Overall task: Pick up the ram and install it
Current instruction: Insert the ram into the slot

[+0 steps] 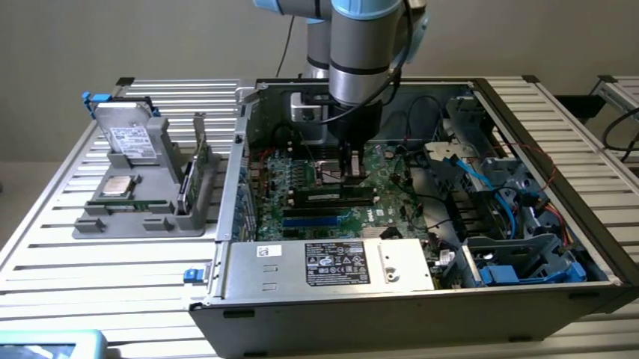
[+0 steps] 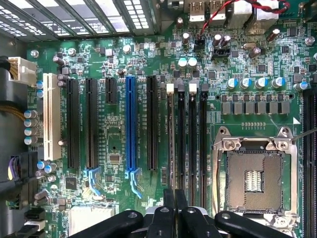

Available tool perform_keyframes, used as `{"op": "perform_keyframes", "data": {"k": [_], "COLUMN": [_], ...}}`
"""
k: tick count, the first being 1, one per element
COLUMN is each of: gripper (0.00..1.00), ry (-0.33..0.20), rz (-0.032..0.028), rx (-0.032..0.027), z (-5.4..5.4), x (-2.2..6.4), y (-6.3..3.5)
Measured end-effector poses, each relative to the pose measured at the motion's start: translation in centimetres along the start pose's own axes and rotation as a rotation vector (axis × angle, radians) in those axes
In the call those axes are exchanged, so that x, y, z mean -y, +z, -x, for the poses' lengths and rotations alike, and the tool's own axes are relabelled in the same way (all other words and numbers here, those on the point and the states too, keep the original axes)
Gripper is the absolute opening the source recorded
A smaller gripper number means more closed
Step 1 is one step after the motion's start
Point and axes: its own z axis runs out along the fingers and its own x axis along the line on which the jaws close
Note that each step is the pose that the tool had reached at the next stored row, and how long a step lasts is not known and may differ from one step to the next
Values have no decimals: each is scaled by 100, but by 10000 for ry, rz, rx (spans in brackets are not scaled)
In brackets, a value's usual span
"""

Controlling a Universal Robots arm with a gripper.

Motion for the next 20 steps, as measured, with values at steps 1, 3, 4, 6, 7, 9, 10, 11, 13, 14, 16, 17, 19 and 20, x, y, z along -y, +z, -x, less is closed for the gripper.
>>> {"op": "perform_keyframes", "data": {"k": [1,3,4,6,7,9,10,11,13,14,16,17,19,20], "gripper": [12,12,12,12,12,12,12,12,12,12,14,14,20,20], "ry": [19,54,69,98,112,129,134,140,150,154,160,161,161,161], "rz": [-12,-38,-51,-70,-77,-98,-105,-112,-126,-133,-160,-172,-183,-184], "rx": [-1,1,-2,-1,0,3,4,3,2,2,9,8,2,1], "z": [0,1,1,1,1,2,2,2,2,2,4,5,6,7], "x": [-1,-10,-15,-26,-31,-34,-35,-35,-37,-38,-38,-37,-37,-35], "y": [4,11,15,18,20,25,28,29,32,33,35,36,34,33]}}
